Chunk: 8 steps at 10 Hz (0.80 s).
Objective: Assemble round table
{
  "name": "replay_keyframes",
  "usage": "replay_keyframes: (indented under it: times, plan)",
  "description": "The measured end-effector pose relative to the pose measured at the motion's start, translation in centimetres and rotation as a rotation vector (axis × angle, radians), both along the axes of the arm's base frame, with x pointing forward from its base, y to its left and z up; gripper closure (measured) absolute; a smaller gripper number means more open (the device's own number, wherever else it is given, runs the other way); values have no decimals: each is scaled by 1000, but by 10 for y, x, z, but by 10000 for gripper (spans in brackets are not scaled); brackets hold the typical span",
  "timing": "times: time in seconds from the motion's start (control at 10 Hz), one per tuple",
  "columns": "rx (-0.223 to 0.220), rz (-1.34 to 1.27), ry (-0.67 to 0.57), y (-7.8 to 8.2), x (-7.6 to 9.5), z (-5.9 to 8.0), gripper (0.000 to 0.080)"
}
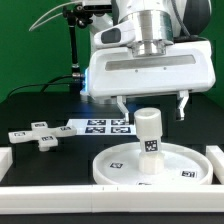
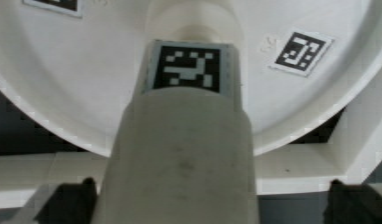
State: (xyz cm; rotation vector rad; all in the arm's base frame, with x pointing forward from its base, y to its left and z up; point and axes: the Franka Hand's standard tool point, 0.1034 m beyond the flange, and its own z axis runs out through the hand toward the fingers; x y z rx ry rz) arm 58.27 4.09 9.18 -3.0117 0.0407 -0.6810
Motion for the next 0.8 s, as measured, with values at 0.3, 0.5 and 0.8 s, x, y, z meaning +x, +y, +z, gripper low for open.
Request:
replay_keyframes:
  times: [0.3, 0.5, 0.8]
  plan:
    - [-4, 6, 10, -10, 6, 10, 151]
    - [-7, 15, 40, -28, 10, 20, 151]
    - [-1, 27, 84, -33, 11, 19, 151]
